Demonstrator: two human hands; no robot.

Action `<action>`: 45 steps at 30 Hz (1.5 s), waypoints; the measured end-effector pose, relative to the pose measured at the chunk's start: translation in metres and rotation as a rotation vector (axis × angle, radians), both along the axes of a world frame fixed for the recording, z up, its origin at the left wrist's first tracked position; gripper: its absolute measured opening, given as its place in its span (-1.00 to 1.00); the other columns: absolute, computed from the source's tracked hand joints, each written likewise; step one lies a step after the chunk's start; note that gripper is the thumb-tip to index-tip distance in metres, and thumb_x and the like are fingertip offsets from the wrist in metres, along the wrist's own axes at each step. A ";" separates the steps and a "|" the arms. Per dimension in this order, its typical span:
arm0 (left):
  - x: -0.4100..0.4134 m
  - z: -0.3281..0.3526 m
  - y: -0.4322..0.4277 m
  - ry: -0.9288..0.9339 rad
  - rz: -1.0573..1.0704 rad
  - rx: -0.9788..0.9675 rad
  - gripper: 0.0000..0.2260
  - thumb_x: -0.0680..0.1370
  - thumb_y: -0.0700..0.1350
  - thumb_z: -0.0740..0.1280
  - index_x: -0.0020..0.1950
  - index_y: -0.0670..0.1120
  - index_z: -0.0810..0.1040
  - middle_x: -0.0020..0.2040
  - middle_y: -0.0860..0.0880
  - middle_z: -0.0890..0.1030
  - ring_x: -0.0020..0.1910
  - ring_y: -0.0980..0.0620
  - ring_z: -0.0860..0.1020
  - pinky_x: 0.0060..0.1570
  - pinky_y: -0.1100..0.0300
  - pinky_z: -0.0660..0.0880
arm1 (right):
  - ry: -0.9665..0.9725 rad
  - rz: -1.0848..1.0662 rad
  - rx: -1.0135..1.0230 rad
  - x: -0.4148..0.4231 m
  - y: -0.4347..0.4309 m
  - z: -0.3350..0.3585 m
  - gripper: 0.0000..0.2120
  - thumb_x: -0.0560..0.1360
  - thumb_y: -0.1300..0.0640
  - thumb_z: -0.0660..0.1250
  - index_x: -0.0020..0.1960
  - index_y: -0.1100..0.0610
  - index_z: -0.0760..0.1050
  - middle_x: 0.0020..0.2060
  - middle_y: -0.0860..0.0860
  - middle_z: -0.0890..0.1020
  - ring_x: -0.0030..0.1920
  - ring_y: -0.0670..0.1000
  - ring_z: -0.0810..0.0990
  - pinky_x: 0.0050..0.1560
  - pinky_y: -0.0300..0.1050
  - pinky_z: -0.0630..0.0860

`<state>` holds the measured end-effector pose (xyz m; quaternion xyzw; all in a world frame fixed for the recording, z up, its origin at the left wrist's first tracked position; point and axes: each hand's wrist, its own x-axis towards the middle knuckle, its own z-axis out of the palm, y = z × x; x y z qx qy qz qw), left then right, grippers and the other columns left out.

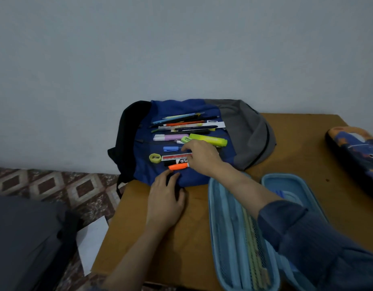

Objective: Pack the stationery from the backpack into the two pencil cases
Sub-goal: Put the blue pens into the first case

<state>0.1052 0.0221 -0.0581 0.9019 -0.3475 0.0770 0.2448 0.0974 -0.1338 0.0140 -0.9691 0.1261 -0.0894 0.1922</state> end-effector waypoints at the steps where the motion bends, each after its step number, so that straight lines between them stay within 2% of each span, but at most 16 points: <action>1: 0.000 0.000 0.000 -0.001 -0.002 -0.002 -0.62 0.50 -0.09 0.32 0.31 -0.13 0.47 0.30 -0.11 0.45 0.30 -0.05 0.38 0.29 0.11 0.31 | 0.013 0.003 -0.030 0.004 0.002 -0.001 -0.64 0.50 0.28 0.22 0.28 0.13 0.49 0.22 0.09 0.55 0.21 0.13 0.50 0.08 -0.02 0.46; 7: 0.002 -0.002 0.000 -0.001 -0.007 -0.011 -0.62 0.51 -0.09 0.31 0.31 -0.13 0.47 0.30 -0.11 0.45 0.30 -0.05 0.39 0.29 0.09 0.32 | 0.115 -0.012 -0.230 0.019 0.007 -0.001 -0.54 0.49 0.33 0.20 0.38 0.13 0.34 0.20 0.13 0.53 0.21 0.18 0.48 0.01 0.01 0.45; 13: 0.002 -0.003 0.001 0.004 -0.009 -0.018 -0.61 0.52 -0.07 0.29 0.34 -0.12 0.44 0.32 -0.09 0.43 0.33 -0.03 0.36 0.31 0.13 0.27 | 0.157 -0.019 -0.397 0.029 0.013 -0.003 -0.71 0.52 0.33 0.18 0.24 0.22 0.41 0.17 0.17 0.51 0.18 0.18 0.49 0.01 -0.02 0.45; 19: 0.002 -0.003 0.001 -0.003 -0.011 -0.031 -0.61 0.52 -0.07 0.29 0.34 -0.12 0.44 0.32 -0.09 0.43 0.33 -0.02 0.36 0.31 0.14 0.27 | 0.188 0.012 -0.423 0.031 0.010 -0.006 -0.72 0.53 0.31 0.18 0.23 0.22 0.41 0.19 0.20 0.47 0.18 0.17 0.47 0.03 -0.03 0.43; 26: 0.001 -0.002 0.000 -0.019 -0.008 -0.041 -0.62 0.51 -0.08 0.30 0.32 -0.12 0.46 0.31 -0.10 0.45 0.30 -0.05 0.39 0.29 0.13 0.30 | 0.187 0.044 -0.402 0.025 0.012 -0.010 -0.58 0.53 0.29 0.19 0.37 0.23 0.24 0.27 0.22 0.41 0.25 0.19 0.39 0.13 0.00 0.43; 29: 0.001 -0.001 0.000 -0.027 -0.011 -0.039 -0.62 0.51 -0.08 0.30 0.32 -0.12 0.46 0.31 -0.10 0.45 0.30 -0.05 0.39 0.30 0.11 0.30 | 0.155 0.069 -0.382 0.018 0.009 -0.005 -0.58 0.52 0.31 0.19 0.36 0.23 0.23 0.24 0.20 0.44 0.22 0.17 0.41 0.03 -0.02 0.42; 31: 0.000 0.000 -0.001 -0.028 -0.017 -0.030 -0.62 0.52 -0.08 0.29 0.33 -0.12 0.45 0.31 -0.09 0.45 0.31 -0.04 0.38 0.31 0.11 0.29 | 0.071 0.056 -0.322 0.010 0.007 0.002 -0.62 0.51 0.33 0.17 0.31 0.22 0.26 0.18 0.18 0.47 0.17 0.16 0.44 -0.11 -0.08 0.32; 34: 0.001 0.000 -0.001 -0.046 -0.015 -0.007 -0.62 0.50 -0.10 0.31 0.30 -0.14 0.48 0.29 -0.12 0.47 0.29 -0.08 0.41 0.29 0.07 0.33 | -0.103 0.023 -0.174 -0.004 0.004 0.017 -0.69 0.50 0.34 0.17 0.24 0.22 0.31 0.08 0.16 0.53 0.06 0.17 0.50 -0.19 -0.12 0.22; 36: -0.001 0.001 -0.001 -0.084 -0.048 0.007 -0.66 0.47 -0.14 0.32 0.23 -0.17 0.52 0.23 -0.16 0.52 0.20 -0.13 0.50 0.20 0.00 0.43 | -0.202 0.002 -0.069 -0.016 0.003 0.028 -0.61 0.49 0.37 0.18 0.29 0.18 0.29 -0.08 0.13 0.53 -0.10 0.17 0.50 -0.25 -0.11 0.21; 39: -0.004 0.001 0.000 -0.192 -0.113 0.025 -0.68 0.38 -0.20 0.35 0.13 -0.18 0.56 0.14 -0.20 0.57 0.04 -0.16 0.58 0.04 -0.07 0.55 | -0.298 -0.022 0.028 -0.033 0.000 0.041 -0.34 0.48 0.42 0.19 0.48 0.03 0.10 -0.33 0.00 0.43 -0.36 0.08 0.42 -0.38 -0.06 0.22; 41: -0.007 0.004 0.000 -0.179 -0.107 0.009 -0.65 0.33 -0.28 0.43 0.11 -0.18 0.54 0.14 -0.23 0.55 0.00 -0.19 0.59 -0.03 -0.07 0.58 | -0.350 -0.043 0.050 -0.047 -0.006 0.047 -0.20 0.47 0.44 0.19 0.52 -0.06 -0.09 -0.48 -0.07 0.35 -0.48 0.03 0.34 -0.45 -0.01 0.25; 43: -0.014 0.008 -0.004 -0.091 -0.048 -0.018 -0.61 0.31 -0.30 0.47 0.11 -0.19 0.53 0.18 -0.27 0.51 0.02 -0.23 0.57 -0.06 -0.02 0.55 | -0.358 -0.085 0.035 -0.062 -0.013 0.049 -0.14 0.47 0.43 0.19 0.46 -0.15 -0.23 -0.54 -0.02 0.35 -0.51 0.04 0.34 -0.46 0.01 0.32; 45: -0.030 0.017 -0.013 -0.034 -0.032 -0.057 -0.64 0.37 -0.26 0.43 0.15 -0.18 0.51 0.27 -0.26 0.44 0.15 -0.23 0.51 0.00 0.00 0.52 | -0.347 -0.123 0.072 -0.078 -0.023 0.049 -0.16 0.50 0.40 0.20 0.47 -0.17 -0.21 -0.54 0.10 0.41 -0.51 0.10 0.38 -0.45 0.05 0.39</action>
